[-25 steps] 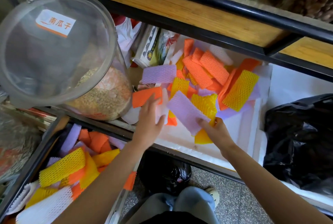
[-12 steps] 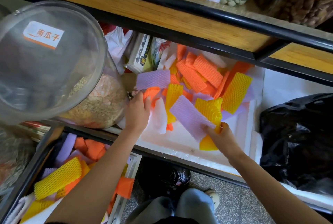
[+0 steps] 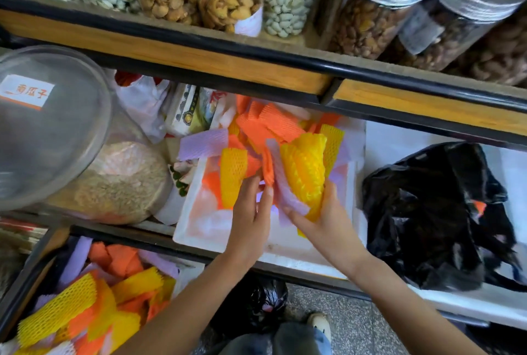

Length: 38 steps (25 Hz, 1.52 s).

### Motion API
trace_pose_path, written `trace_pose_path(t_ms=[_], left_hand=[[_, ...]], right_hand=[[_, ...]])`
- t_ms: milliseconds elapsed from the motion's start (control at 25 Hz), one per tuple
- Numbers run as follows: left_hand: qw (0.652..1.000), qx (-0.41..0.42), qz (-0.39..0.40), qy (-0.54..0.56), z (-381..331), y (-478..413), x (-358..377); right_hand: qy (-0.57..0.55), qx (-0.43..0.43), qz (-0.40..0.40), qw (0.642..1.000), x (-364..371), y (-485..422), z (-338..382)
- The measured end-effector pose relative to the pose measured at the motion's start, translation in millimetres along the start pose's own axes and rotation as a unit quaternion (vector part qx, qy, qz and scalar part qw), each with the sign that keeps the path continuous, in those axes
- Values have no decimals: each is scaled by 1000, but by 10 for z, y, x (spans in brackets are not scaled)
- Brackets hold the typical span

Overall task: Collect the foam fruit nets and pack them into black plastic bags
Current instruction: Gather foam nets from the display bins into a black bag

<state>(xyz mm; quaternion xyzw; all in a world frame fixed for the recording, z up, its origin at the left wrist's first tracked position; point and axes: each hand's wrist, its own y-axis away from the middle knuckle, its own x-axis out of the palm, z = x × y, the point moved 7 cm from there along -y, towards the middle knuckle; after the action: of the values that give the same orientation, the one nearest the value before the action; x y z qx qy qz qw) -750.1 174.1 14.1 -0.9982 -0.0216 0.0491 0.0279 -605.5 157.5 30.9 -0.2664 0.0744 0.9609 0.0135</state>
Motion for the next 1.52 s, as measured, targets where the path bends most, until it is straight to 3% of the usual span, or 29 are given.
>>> trace_pose_path(t_ms=[80,280,520,680,800,880,1040,1080,1120,1200,1280,1360,1440,1520], left_hand=[[999,34,-1,13,-217,107,173],[995,88,35,37,-784,333,921],[966,189,158,76,-1624,664,2212],[969,163,178,48,-1790,825,2945],[971,65,215,-87,-1504,750,3356],[957,33,212,-193,-1307,661,3400],[924,198,33,-325,-1372,579,2969],[917,188,-16,-351,-1332,539,2809],[923,128,-39,-360,-1195,465,2653],[961,-65,9,-267,-830,356,2452],[979,-165,62,-102,-622,392,2428],[986,-143,35,-78,-654,412,2364],[989,-124,6,-74,-675,419,2285],[992,-116,-14,-51,-698,427,2206]], right_hand=[[-25,-31,-10,999,-244,133,43],[2,-143,-137,980,-1250,529,168],[-84,-118,-275,950,-2569,1047,-174],[-123,-72,-299,944,-3045,1129,-675],[-16,-44,-313,949,-3222,1036,-1087],[31,-16,-270,962,-3222,860,-1338],[123,2,-198,972,-3085,422,-1608],[167,-16,-183,969,-3011,331,-1589],[214,-40,-160,963,-2918,263,-1545],[312,-110,-101,938,-2711,209,-1432],[407,-186,-45,893,-2518,235,-1321],[467,-231,18,853,-2335,275,-1275],[443,-186,102,871,-2246,236,-1328],[410,-114,76,902,-2335,76,-1334]])
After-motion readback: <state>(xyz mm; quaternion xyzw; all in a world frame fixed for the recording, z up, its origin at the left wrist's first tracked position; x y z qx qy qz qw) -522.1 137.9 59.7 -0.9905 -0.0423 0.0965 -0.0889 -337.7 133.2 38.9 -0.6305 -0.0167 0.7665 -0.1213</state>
